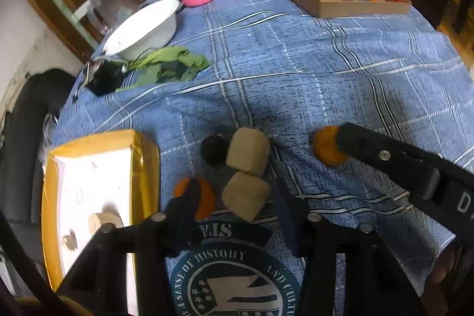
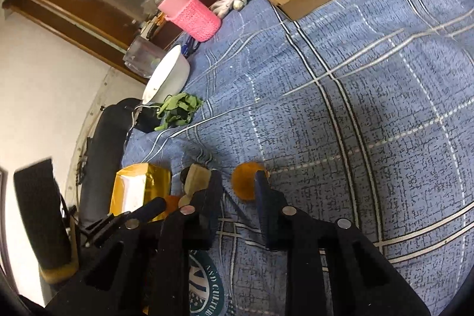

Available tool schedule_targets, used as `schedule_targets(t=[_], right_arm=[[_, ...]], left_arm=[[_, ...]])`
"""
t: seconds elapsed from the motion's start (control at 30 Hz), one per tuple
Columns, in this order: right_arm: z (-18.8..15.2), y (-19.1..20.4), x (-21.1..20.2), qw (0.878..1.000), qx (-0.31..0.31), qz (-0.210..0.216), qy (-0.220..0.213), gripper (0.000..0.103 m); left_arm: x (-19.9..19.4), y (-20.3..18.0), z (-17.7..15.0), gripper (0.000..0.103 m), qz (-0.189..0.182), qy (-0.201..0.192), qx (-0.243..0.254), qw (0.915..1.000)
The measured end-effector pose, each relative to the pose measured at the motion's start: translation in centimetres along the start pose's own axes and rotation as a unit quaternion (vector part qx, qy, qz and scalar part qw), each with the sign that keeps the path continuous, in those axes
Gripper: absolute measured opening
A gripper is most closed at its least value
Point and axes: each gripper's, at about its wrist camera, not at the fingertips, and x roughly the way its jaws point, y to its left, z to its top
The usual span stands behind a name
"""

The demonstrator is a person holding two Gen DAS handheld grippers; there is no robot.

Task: Organize fruits

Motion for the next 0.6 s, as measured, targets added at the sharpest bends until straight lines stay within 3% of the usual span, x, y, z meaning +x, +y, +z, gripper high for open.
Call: schedule_targets(t=[0.03, 0.13, 0.3, 0.33, 0.4, 0.5, 0.6], right_arm=[[0.0, -0.1, 0.2, 1.0, 0.002, 0.0, 0.004, 0.032], [-0.1, -0.4, 1.5, 1.0, 0.003, -0.005, 0.024, 0.032], [-0.2, 0.0, 2.1, 0.999, -0.011, -0.028, 0.027, 0.029], [-0.3, 0.2, 2.0, 0.999, -0.016, -0.031, 0.028, 0.028], [-0.5, 0.4, 1.8, 0.999, -0.024, -0.04, 0.024, 0.028], [-0.6, 0.6, 1.0, 0.999, -0.026, -0.038, 0.012, 0.027], [-0.6, 0.7, 0.6, 0.999, -0.029, -0.036, 0.006, 0.027]], left_arm=[[-0.1, 0.0, 0.1, 0.033, -0.011, 0.002, 0.002, 0.9999], [-0.3, 0.0, -0.1, 0.033, -0.013, -0.001, 0.008, 0.9999], [-0.9, 1.4, -1.3, 0.031, -0.056, -0.019, -0.011, 0.9982], [-1.1, 1.7, -1.6, 0.026, -0.066, -0.021, -0.016, 0.9974], [-1.8, 2.5, -2.2, 0.006, -0.093, -0.03, -0.025, 0.9949], [-2.2, 3.0, -2.9, 0.005, -0.121, -0.023, -0.037, 0.9917], [-1.6, 2.7, -3.4, 0.005, -0.116, -0.016, -0.038, 0.9924]])
